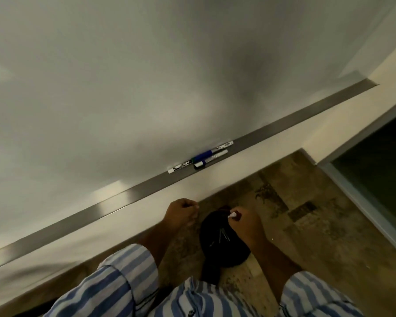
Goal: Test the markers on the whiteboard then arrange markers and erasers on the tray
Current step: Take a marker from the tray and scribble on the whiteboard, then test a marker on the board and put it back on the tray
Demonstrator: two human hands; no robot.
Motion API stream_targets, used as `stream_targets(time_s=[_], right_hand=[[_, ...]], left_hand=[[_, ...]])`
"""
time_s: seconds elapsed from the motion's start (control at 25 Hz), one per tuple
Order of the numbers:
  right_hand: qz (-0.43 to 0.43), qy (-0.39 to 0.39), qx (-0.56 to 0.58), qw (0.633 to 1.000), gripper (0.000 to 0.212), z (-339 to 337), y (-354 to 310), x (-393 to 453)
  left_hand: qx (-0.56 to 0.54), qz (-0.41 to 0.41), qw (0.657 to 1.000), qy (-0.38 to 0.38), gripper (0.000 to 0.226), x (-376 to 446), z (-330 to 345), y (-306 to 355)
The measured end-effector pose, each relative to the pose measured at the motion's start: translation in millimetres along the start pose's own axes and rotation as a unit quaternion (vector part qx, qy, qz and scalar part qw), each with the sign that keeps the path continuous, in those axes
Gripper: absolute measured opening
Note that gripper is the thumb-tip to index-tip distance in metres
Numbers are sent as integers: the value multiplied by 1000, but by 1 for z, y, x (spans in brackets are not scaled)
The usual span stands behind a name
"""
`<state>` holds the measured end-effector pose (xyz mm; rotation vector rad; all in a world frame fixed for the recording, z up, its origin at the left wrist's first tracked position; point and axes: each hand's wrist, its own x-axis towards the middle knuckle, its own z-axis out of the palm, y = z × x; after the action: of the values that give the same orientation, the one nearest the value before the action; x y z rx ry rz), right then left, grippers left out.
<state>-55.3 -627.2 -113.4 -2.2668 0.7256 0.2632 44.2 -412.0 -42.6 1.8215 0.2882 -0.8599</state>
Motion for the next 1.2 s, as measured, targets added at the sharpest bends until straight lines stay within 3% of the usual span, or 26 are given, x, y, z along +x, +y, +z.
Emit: stream_targets(time_s=[0.16, 0.68, 0.84, 1.04, 1.2], right_hand=[[12, -44, 3, 999, 29, -2, 0, 1], [3, -12, 100, 995, 22, -30, -50, 36], [-25, -9, 89, 996, 26, -43, -78, 57], [-66, 47, 74, 994, 38, -60, -112, 95], [-74, 8, 45, 996, 52, -66, -125, 125]], left_hand=[[3, -15, 1000, -4, 1, 0, 0, -7], [-53, -7, 998, 12, 8, 29, 1, 13], [-102, 7, 994, 30, 16, 44, 0, 35], [-117, 60, 987, 90, 24, 63, 3, 62], [-155, 35, 983, 96, 19, 74, 4, 72]])
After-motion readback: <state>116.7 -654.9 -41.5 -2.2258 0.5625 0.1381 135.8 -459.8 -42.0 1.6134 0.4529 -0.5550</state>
